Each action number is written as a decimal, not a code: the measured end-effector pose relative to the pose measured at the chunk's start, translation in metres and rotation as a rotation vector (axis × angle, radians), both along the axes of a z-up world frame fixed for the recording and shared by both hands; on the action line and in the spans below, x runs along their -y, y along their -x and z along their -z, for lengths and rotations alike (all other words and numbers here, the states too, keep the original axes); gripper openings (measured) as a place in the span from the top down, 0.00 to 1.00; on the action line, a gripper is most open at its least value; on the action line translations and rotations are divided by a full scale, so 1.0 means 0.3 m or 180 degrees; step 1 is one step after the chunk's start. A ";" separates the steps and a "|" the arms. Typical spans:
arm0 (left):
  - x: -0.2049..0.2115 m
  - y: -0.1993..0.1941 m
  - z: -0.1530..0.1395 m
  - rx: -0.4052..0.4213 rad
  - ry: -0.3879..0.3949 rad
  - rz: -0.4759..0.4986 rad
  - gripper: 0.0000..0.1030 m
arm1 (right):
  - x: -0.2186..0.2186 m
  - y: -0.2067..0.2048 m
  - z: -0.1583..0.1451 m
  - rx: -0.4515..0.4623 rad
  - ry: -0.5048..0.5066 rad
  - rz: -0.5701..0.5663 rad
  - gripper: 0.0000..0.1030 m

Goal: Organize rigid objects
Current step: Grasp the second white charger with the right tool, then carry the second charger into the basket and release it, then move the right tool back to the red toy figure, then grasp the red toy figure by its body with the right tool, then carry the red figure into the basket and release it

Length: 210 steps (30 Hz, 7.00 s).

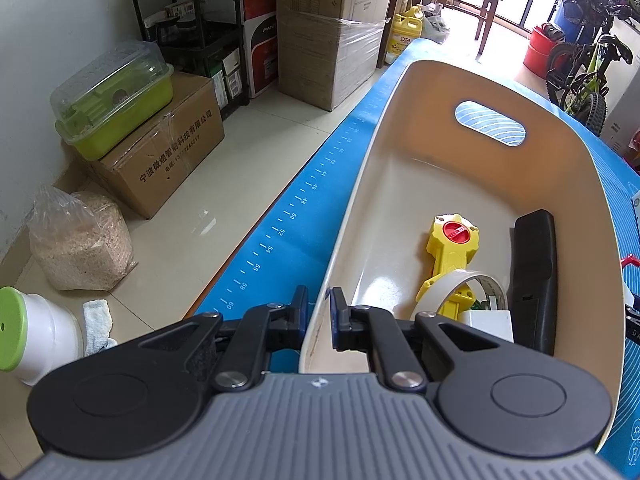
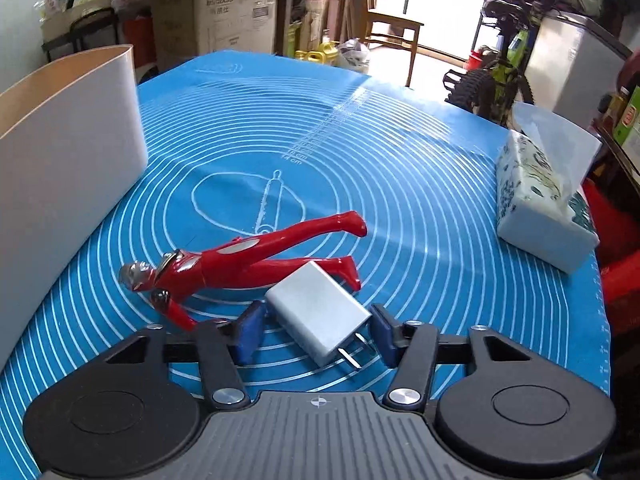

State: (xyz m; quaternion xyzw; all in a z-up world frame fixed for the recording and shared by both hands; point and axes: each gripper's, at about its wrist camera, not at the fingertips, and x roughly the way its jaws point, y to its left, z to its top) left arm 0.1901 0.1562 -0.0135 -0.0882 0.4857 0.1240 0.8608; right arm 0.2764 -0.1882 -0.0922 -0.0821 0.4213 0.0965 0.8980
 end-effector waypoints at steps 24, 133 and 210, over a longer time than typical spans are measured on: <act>-0.002 0.001 0.002 0.0001 0.0024 -0.0006 0.88 | 0.000 0.147 -0.149 0.0569 -0.0146 0.0102 0.58; 0.006 -0.003 -0.001 0.0004 0.0023 0.0019 0.88 | -0.174 -0.079 -0.001 -0.0155 -0.0606 0.1205 0.48; 0.007 0.005 -0.009 0.0006 -0.0027 -0.0042 0.86 | -0.709 0.299 -0.303 0.0175 -0.0545 -0.0562 0.43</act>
